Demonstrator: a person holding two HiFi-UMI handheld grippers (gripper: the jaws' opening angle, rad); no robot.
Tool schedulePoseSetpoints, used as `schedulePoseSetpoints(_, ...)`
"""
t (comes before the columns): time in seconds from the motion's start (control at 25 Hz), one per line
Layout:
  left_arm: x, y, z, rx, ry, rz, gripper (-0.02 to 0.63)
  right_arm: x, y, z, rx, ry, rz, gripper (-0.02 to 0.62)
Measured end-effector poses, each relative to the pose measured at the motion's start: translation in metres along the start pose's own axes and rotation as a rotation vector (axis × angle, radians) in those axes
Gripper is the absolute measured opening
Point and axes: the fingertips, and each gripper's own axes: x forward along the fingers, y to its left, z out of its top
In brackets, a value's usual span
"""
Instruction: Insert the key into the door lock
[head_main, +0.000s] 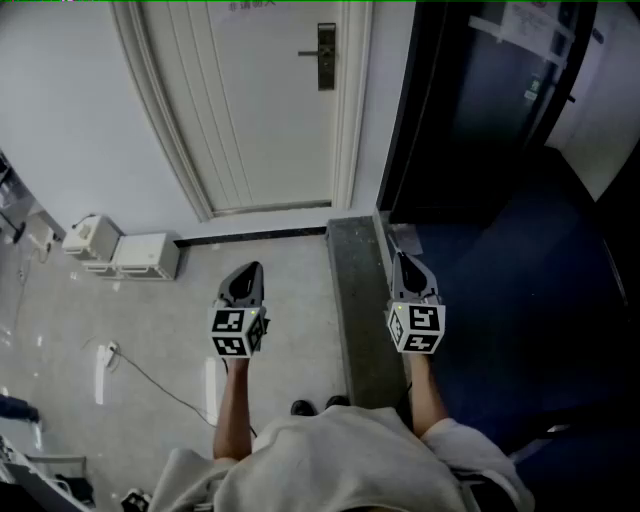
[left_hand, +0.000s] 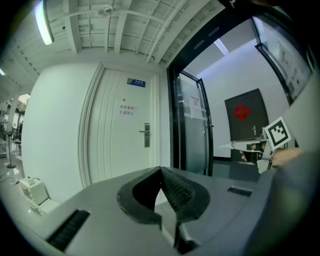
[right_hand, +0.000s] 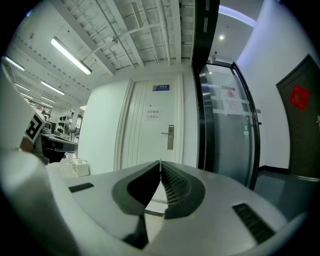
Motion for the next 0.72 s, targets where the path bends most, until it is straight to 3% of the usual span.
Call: schedulePoseSetpoints(0.72,0.01,-0.019,0.002,0.019,0.004,0.013,0.017,0.006,-0.01,-0.004,-0.001,-0.008,0.05,0.029)
